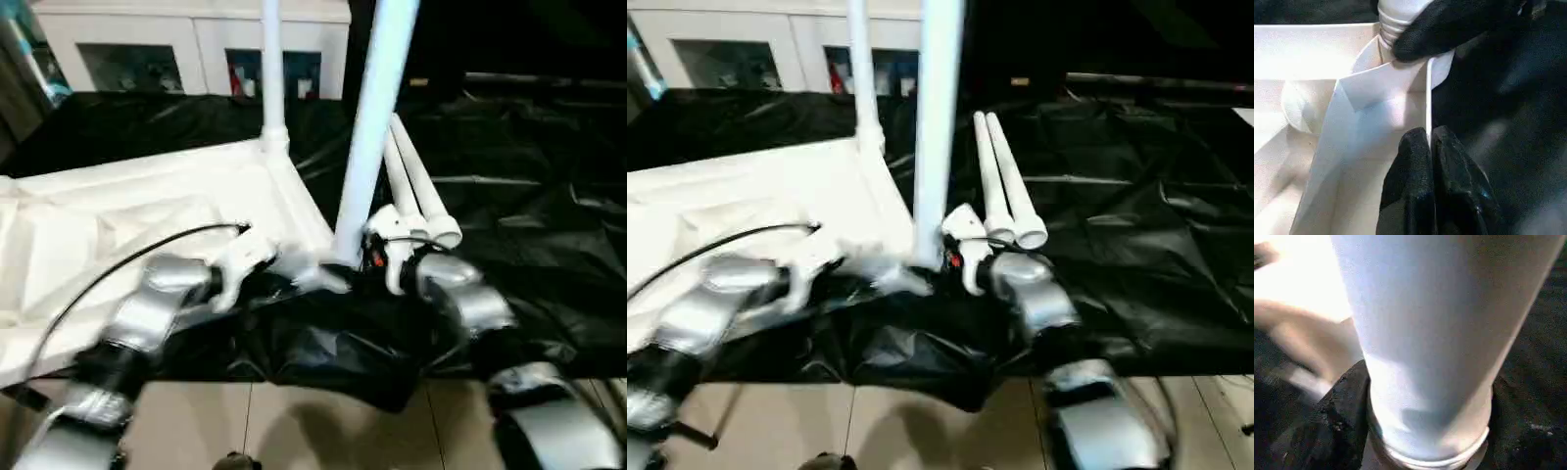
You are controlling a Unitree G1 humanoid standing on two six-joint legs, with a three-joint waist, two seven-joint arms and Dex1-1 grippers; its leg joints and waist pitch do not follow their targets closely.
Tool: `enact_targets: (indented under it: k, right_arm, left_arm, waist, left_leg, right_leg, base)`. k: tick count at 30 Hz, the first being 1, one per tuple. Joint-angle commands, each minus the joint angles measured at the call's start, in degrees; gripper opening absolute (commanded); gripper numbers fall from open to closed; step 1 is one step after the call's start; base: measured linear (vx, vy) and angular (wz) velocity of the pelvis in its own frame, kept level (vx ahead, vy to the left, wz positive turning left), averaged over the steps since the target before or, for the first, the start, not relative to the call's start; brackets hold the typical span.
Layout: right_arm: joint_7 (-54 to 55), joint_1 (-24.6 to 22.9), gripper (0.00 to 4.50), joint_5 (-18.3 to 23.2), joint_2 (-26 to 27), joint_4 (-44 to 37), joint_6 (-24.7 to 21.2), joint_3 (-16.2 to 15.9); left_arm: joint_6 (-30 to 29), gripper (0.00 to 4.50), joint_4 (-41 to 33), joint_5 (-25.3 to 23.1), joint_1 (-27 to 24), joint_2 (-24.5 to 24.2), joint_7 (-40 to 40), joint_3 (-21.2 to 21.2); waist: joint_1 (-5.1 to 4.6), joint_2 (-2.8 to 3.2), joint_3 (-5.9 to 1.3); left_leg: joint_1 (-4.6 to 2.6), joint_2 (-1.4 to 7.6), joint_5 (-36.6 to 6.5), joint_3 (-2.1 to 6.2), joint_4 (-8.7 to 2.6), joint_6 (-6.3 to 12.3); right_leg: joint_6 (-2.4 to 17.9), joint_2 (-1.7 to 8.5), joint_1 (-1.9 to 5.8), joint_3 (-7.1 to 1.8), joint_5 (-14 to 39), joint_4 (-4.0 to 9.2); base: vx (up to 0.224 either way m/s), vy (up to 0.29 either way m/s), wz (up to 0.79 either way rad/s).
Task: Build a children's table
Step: Rotate leg to tighten
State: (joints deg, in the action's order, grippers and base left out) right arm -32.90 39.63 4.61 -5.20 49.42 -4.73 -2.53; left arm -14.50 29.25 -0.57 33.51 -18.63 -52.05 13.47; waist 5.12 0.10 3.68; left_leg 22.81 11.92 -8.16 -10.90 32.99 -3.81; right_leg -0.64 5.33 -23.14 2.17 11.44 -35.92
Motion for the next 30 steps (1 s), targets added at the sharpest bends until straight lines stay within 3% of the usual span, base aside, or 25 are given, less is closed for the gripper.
enact_targets:
  k: [1, 3, 4, 6, 8, 10, 13, 15, 17, 18, 19, 23, 24, 25, 29, 30]
  right_arm:
    - [10.41, 0.45, 2.74, 0.07, 1.64, 4.39, -2.05, 2.42]
    - [13.98, 0.82, 2.74, 0.21, 2.53, 5.33, -2.25, 3.31]
    - [17.09, 1.29, 2.74, 0.34, 3.68, 6.13, -2.45, 3.93]
    - [18.71, 2.02, 2.74, 0.48, 5.36, 6.70, -1.59, 4.39]
    - [18.05, 2.20, 3.44, 0.89, 5.81, 6.73, -1.08, 4.68]
    - [17.48, 3.02, 3.44, 1.85, 6.17, 6.56, -0.05, 5.88]
    - [18.67, 3.23, 3.87, 0.61, 5.40, 5.71, 1.79, 5.28]
    - [19.21, 3.16, 3.87, 0.20, 4.93, 4.90, 2.44, 5.19]
    - [19.69, 2.29, 3.87, -0.38, 3.90, 2.40, 3.38, 5.12]
    - [19.69, 1.25, 3.89, -0.85, 3.11, -0.03, 3.61, 4.97]
    - [19.59, 0.55, 3.89, -1.07, 2.68, -1.56, 3.48, 4.87]
    - [18.22, -2.72, 3.89, -0.82, 1.48, -8.73, 1.69, 5.04]
    - [18.02, -3.72, 3.89, -0.86, 1.31, -10.74, 1.25, 4.81]
    - [17.58, -4.50, 3.89, -1.13, 1.16, -12.32, 1.02, 4.26]
    - [17.20, -5.47, 3.89, -2.11, 1.05, -13.90, 0.59, 2.80]
    - [16.76, -6.28, 3.89, -3.03, 1.14, -14.76, -0.73, 1.01]
  left_arm:
    - [-0.56, 0.00, 3.08, -0.23, 2.53, 3.56, 6.58, -1.17]
    - [-0.64, 0.00, 4.70, -0.47, 3.76, 5.21, 8.98, -1.44]
    - [-0.63, 0.00, 6.62, -0.54, 5.33, 7.33, 11.47, -1.70]
    - [0.73, 0.00, 8.69, -0.54, 7.21, 9.96, 12.63, -1.49]
    - [1.34, 0.00, 9.11, -0.63, 7.59, 10.50, 12.26, -1.15]
    - [4.04, 0.00, 10.55, -1.43, 8.32, 11.10, 11.01, -0.07]
    - [5.61, 0.00, 11.64, -1.75, 8.82, 11.09, 11.31, -0.14]
    - [6.90, 0.00, 12.50, -1.88, 9.19, 11.08, 11.64, -0.26]
    - [9.32, 0.00, 13.73, -1.87, 9.79, 11.23, 12.73, -0.86]
    - [10.61, 0.28, 14.61, -1.82, 10.44, 11.44, 13.86, -1.47]
    - [11.15, 0.28, 15.08, -1.83, 10.87, 11.58, 14.67, -1.84]
    - [13.57, 0.64, 17.16, -0.87, 13.27, 12.58, 20.22, -5.49]
    - [15.24, 0.75, 17.56, -1.61, 13.82, 12.14, 22.49, -5.89]
    - [15.68, 0.86, 17.44, -1.26, 14.27, 11.83, 24.34, -7.20]
    - [15.29, 1.01, 16.16, -1.22, 14.20, 10.54, 25.66, -8.35]
    - [12.98, 1.07, 14.34, -2.06, 13.43, 8.02, 27.18, -9.05]
  waist:
    - [-0.05, 1.11, -4.16]
    - [0.02, 0.82, -4.20]
    - [-0.02, 1.17, -4.08]
    - [0.02, 1.03, -4.16]
    - [0.22, 0.86, -4.28]
    - [0.31, 0.90, -4.46]
    - [0.44, 0.62, -4.59]
    - [0.49, 0.56, -4.64]
    - [0.62, 0.57, -4.63]
    - [0.69, 0.53, -4.67]
    - [0.89, 0.44, -4.79]
    - [1.54, 0.39, -5.09]
    - [1.49, 0.16, -5.06]
    - [1.60, 0.38, -5.08]
    - [1.26, 0.28, -5.04]
    - [1.14, 1.27, -5.06]
  left_leg:
    - [-2.32, 0.86, -17.42, 0.33, -3.81, -2.62]
    - [-2.32, 0.82, -18.66, 0.41, -3.83, -2.82]
    - [-2.25, 0.78, -18.86, 0.36, -3.88, -2.84]
    - [-2.37, 0.66, -19.75, 0.33, -3.84, -2.81]
    - [-1.79, 0.62, -17.94, 0.41, -3.83, -2.04]
    - [-1.70, 0.62, -16.19, 0.37, -3.65, -0.90]
    - [-1.45, 0.62, -13.80, 0.33, -3.53, -0.11]
    - [-1.32, 0.63, -13.22, 0.33, -3.51, 0.23]
    - [-1.32, 0.58, -12.84, 0.31, -3.45, 0.40]
    - [-1.29, 0.60, -12.67, 0.34, -3.47, 0.44]
    - [-1.35, 0.61, -11.94, 0.31, -3.37, 0.62]
    - [-1.37, 0.71, -9.90, 0.31, -3.12, 1.53]
    - [-1.04, 0.64, -9.19, 0.39, -3.13, 2.02]
    - [-1.07, 0.64, -9.08, 0.48, -3.09, 2.24]
    - [-0.86, 0.39, -8.29, 0.51, -2.98, 2.39]
    - [-1.10, 0.44, -8.54, 0.55, -2.87, 2.12]
  right_leg:
    - [12.15, 2.25, 1.64, -1.72, 12.45, 4.69]
    - [11.69, 2.26, 1.69, -1.66, 12.93, 4.92]
    - [11.49, 2.15, 1.60, -1.70, 12.85, 4.99]
    - [11.13, 2.03, 1.51, -1.69, 13.16, 5.13]
    - [10.84, 2.13, 2.02, -1.60, 11.10, 4.98]
    - [10.84, 2.12, 2.05, -1.56, 8.90, 4.87]
    - [11.59, 2.08, 2.32, -1.41, 6.22, 4.58]
    - [11.73, 2.15, 2.46, -1.36, 5.71, 4.48]
    - [11.57, 2.18, 2.47, -1.37, 5.89, 4.50]
    - [11.35, 2.19, 2.55, -1.35, 6.00, 4.47]
    - [10.82, 2.10, 2.64, -1.39, 5.05, 4.39]
    - [11.27, 2.17, 2.79, -1.33, 1.24, 4.04]
    - [11.73, 2.17, 2.96, -1.21, -0.19, 3.84]
    - [11.31, 2.15, 2.91, -1.17, -0.53, 3.77]
    - [11.41, 2.07, 3.15, -1.07, -1.26, 3.66]
    - [11.87, 1.94, 2.87, -1.14, -1.54, 3.63]
  base:
    - [0.000, 0.000, 0.00]
    - [0.000, 0.000, 0.00]
    - [0.000, 0.000, 0.00]
    - [0.000, 0.000, 0.00]
    - [0.000, 0.000, 0.00]
    - [0.000, 0.000, 0.00]
    - [0.000, 0.000, 0.00]
    - [0.000, 0.000, 0.00]
    - [0.000, 0.000, 0.00]
    - [0.000, 0.000, 0.00]
    - [0.000, 0.000, 0.00]
    - [0.000, 0.000, 0.00]
    - [0.000, 0.000, 0.00]
    - [0.000, 0.000, 0.00]
    - [0.000, 0.000, 0.00]
    - [0.000, 0.000, 0.00]
